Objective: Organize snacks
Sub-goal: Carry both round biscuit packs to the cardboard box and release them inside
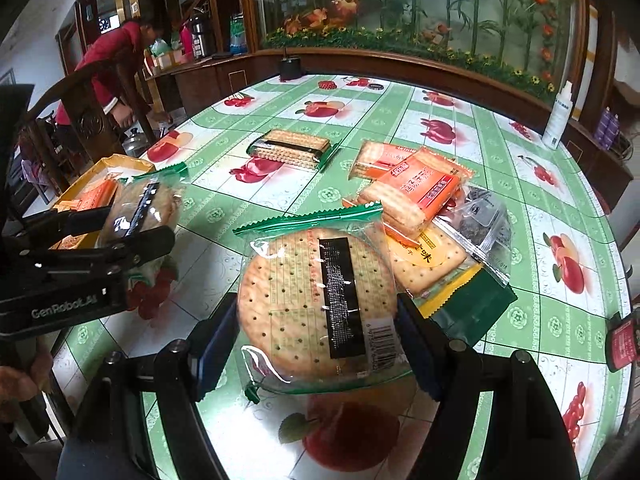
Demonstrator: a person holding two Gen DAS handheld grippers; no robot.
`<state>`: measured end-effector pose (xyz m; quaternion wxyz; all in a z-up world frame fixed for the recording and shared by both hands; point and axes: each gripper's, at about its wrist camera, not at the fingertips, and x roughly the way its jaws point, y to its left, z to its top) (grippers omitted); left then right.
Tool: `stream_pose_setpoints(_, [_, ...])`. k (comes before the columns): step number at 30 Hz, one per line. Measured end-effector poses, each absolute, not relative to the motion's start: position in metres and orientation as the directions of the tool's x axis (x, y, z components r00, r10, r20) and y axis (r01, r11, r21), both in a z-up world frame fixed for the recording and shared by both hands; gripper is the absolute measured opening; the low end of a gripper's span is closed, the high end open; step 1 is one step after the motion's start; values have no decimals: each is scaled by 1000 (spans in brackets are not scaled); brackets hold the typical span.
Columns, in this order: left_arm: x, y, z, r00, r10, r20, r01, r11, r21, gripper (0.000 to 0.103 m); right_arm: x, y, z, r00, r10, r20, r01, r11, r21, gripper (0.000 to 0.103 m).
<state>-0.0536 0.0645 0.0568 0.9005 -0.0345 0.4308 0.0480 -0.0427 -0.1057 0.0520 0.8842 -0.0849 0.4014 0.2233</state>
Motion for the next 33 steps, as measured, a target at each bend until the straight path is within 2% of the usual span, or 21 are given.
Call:
stream_pose_setpoints(15, [-92, 84, 80, 677, 89, -731, -123, 992, 7, 77, -51, -89, 68, 596, 345, -725, -492, 870, 9, 76])
stream_pose_setpoints(33, [-113, 118, 98, 700, 115, -704, -178, 984, -16, 77, -56, -55, 82, 592, 379, -712, -545, 838, -6, 76])
